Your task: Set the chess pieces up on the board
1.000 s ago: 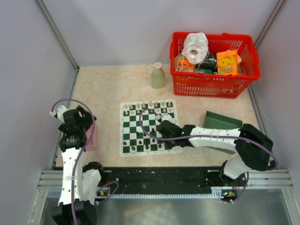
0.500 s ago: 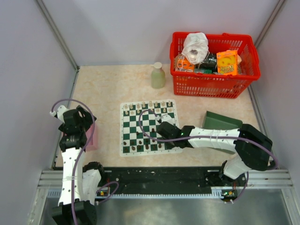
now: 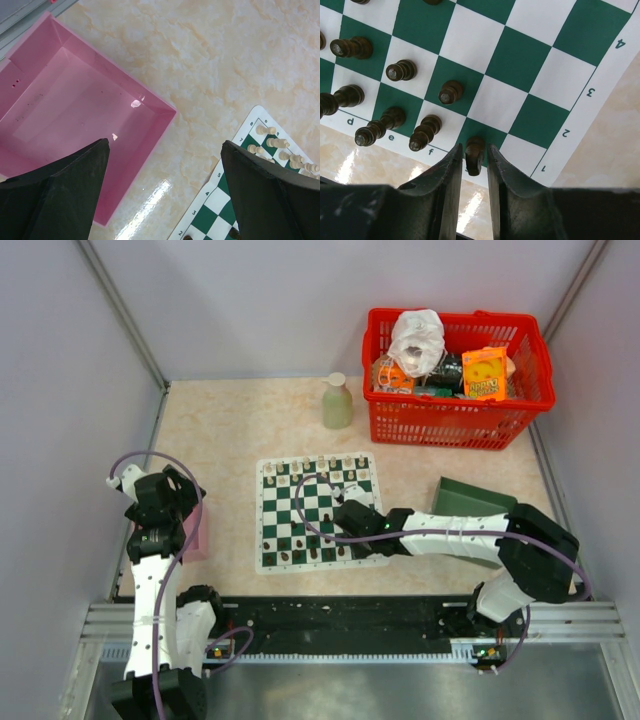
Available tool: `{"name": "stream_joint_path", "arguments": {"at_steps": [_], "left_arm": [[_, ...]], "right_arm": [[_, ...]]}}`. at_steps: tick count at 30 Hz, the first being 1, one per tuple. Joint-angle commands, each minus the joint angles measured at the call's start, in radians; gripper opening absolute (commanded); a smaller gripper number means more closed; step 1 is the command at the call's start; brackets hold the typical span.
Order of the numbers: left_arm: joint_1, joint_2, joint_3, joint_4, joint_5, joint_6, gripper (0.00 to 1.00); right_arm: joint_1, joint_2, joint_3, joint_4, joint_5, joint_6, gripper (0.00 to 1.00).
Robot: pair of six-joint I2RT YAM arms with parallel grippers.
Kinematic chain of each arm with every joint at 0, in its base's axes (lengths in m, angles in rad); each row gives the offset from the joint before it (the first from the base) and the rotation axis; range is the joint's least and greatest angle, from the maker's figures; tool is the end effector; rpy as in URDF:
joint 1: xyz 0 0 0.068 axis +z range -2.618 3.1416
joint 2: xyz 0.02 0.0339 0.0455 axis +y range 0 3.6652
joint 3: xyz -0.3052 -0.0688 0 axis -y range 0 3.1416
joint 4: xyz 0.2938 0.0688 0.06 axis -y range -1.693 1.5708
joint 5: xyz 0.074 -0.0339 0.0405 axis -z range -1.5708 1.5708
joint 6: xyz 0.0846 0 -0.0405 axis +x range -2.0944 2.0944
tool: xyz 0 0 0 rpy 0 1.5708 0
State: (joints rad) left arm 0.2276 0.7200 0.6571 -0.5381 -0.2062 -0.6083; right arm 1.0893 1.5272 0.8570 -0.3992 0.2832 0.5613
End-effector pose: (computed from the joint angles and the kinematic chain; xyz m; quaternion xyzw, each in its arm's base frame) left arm 0.2074 0.0658 0.2675 -0.4010 0.7848 0.0017 0.4725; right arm 0.1825 0.2982 0.1468 -0.2165 0.9350 0.0877 0.2670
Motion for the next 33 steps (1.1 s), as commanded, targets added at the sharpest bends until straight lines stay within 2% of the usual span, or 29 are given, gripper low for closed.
{"name": "stream_joint_path", "arguments": {"at_steps": [1, 14, 25, 33], "left_arm": [[0.006, -0.007, 0.009, 0.036, -0.002, -0.007, 0.99], [0.006, -0.014, 0.006, 0.029, -0.006, -0.004, 0.99], [0.004, -0.03, 0.019, 0.012, -0.012, -0.001, 0.99], [0.006, -0.039, 0.026, 0.004, -0.016, -0.001, 0.99]], "right_arm": [[0.009, -0.031, 0.017, -0.003, -0.001, -0.008, 0.28], [0.009, -0.059, 0.183, -0.053, 0.031, -0.093, 0.41], [0.0, 0.22, 0.485, -0.024, -0.108, -0.215, 0.43], [-0.019, 0.349, 0.576, -0.049, -0.157, -0.219, 0.38]]}}
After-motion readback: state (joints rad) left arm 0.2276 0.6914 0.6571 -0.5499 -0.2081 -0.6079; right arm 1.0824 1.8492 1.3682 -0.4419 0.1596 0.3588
